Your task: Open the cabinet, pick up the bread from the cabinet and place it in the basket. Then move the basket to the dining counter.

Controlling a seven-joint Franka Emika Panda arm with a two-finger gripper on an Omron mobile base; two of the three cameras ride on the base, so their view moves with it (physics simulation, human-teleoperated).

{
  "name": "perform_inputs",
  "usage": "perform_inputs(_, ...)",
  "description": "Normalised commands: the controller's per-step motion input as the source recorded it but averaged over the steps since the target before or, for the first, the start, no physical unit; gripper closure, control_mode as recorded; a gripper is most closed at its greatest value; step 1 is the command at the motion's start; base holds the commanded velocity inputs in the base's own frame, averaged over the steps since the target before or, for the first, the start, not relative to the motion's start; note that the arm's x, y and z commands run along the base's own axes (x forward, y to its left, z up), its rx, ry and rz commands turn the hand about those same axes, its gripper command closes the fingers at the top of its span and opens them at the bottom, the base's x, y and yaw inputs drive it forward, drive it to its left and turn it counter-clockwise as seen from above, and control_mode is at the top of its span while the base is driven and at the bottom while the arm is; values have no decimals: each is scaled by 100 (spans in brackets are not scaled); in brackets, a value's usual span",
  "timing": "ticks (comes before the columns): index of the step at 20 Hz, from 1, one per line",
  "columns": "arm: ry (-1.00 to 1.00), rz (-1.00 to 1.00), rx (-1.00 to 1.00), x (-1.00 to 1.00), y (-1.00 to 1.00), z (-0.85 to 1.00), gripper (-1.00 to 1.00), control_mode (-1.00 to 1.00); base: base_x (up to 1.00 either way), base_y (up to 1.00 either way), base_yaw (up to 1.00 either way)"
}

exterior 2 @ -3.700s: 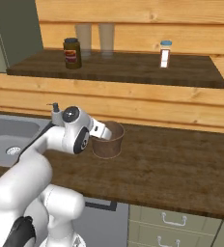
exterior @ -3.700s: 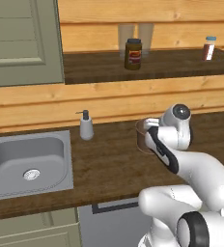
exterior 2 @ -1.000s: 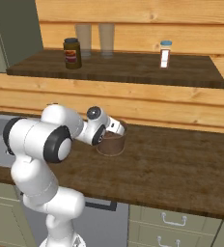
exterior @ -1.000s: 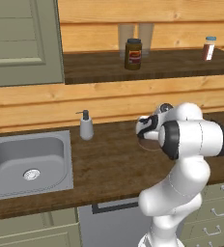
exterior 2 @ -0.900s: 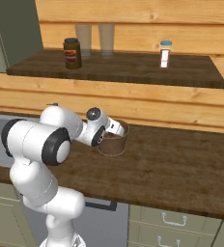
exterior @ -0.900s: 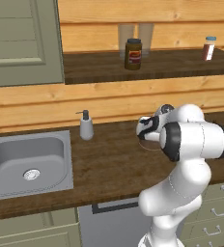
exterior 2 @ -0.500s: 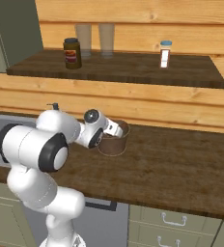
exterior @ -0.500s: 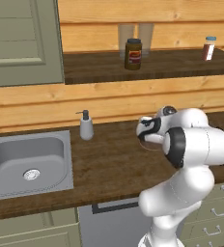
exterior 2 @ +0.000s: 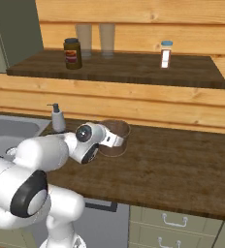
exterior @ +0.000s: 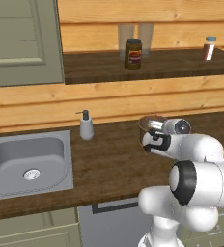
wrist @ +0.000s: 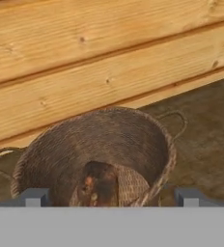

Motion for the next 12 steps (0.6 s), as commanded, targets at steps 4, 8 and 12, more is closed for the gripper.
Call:
perform_inputs(4, 4, -28, 6, -53, -5, 74, -100, -100, 0, 0, 0)
perform_inputs(8, 6, -10, 23, -35, -7, 82, -100, -100, 0, 0, 0)
perform_inputs(12, 11, -1, 26, -27, -13, 63, -100, -100, 0, 0, 0)
